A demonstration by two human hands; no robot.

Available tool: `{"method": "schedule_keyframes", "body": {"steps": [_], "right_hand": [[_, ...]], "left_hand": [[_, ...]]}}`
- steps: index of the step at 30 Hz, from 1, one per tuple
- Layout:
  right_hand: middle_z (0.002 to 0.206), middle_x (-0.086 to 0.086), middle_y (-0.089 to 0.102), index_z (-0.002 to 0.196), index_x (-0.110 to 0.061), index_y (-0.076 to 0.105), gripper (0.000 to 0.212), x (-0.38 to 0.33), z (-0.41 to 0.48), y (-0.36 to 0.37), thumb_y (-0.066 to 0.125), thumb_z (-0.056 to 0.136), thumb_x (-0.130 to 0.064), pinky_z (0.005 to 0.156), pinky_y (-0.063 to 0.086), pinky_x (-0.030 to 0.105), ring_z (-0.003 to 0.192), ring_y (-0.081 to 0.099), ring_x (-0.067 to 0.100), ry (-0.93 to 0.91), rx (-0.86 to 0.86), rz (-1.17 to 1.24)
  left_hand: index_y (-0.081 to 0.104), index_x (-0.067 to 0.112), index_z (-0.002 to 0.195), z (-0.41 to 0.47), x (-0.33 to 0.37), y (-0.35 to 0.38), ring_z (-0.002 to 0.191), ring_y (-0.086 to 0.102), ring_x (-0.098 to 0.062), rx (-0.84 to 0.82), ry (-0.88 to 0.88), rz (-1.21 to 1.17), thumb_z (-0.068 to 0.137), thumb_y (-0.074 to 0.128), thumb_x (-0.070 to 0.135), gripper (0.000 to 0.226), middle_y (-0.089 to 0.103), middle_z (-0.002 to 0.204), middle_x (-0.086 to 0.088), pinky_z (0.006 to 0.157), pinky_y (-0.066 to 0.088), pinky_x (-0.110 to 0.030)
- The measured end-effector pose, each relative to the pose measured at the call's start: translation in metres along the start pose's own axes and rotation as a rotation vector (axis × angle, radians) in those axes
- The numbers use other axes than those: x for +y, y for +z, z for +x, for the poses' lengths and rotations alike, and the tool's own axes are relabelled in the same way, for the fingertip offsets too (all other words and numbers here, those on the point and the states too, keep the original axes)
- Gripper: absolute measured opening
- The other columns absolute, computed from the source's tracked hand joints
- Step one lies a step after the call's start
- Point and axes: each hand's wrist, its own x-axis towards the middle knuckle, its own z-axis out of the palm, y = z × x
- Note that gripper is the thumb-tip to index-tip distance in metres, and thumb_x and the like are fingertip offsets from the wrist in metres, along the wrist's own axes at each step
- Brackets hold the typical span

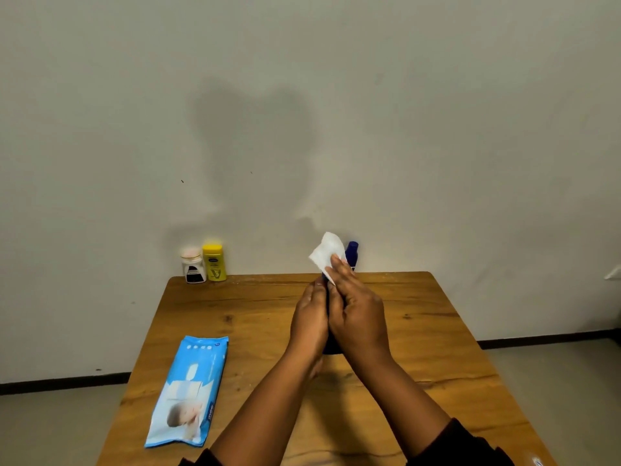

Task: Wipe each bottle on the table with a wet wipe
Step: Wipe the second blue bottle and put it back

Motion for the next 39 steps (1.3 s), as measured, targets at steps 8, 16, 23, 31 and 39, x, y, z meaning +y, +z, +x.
{"method": "schedule_keyframes", "body": {"steps": [8, 16, 23, 31, 39], "right_hand": [[0.089, 0.009, 0.074, 0.096, -0.012, 0.069, 0.017, 0.007, 0.029, -0.017, 0.057, 0.094, -0.024, 0.072, 0.056, 0.036, 0.081, 0.071, 0.026, 0.736, 0.118, 0.769], [0.095, 0.017, 0.071, 0.112, -0.003, 0.060, 0.032, 0.014, 0.049, -0.023, 0.061, 0.091, -0.027, 0.075, 0.055, 0.039, 0.078, 0.069, 0.027, 1.069, -0.031, 1.045], [0.104, 0.021, 0.071, 0.113, -0.004, 0.057, 0.027, 0.028, 0.031, -0.030, 0.054, 0.095, -0.024, 0.079, 0.056, 0.050, 0.087, 0.071, 0.035, 1.113, 0.002, 1.086], [0.093, 0.006, 0.069, 0.078, -0.020, 0.065, 0.013, 0.044, 0.033, -0.032, 0.060, 0.091, -0.021, 0.083, 0.057, 0.041, 0.089, 0.067, 0.028, 1.016, 0.513, 0.661], [0.110, 0.002, 0.068, 0.111, -0.019, 0.067, 0.022, 0.052, 0.060, -0.020, 0.055, 0.095, -0.027, 0.091, 0.053, 0.040, 0.101, 0.061, 0.023, 0.866, 0.171, 0.439]], "left_hand": [[0.063, 0.012, 0.100, 0.000, 0.000, 0.000, 0.071, 0.070, -0.028, -0.014, -0.069, -0.048, 0.100, 0.045, 0.046, 0.039, 0.073, 0.089, -0.018, 0.065, 0.058, -0.033], [0.061, 0.002, 0.102, 0.000, -0.001, -0.002, 0.053, 0.066, -0.027, -0.088, -0.126, -0.065, 0.097, 0.048, 0.050, 0.050, 0.071, 0.076, -0.022, 0.051, 0.057, -0.031], [0.061, 0.004, 0.101, 0.002, -0.004, -0.010, 0.057, 0.068, -0.025, -0.004, -0.103, -0.062, 0.097, 0.050, 0.049, 0.046, 0.073, 0.079, -0.022, 0.050, 0.057, -0.029], [0.063, 0.004, 0.100, 0.006, -0.007, -0.017, 0.064, 0.069, -0.030, -0.067, -0.080, 0.034, 0.089, 0.051, 0.060, 0.058, 0.072, 0.083, -0.023, 0.063, 0.059, -0.037], [0.067, 0.003, 0.099, -0.002, -0.003, -0.027, 0.057, 0.065, -0.027, -0.316, -0.166, -0.018, 0.084, 0.057, 0.064, 0.064, 0.069, 0.074, -0.018, 0.055, 0.054, -0.031]]}}
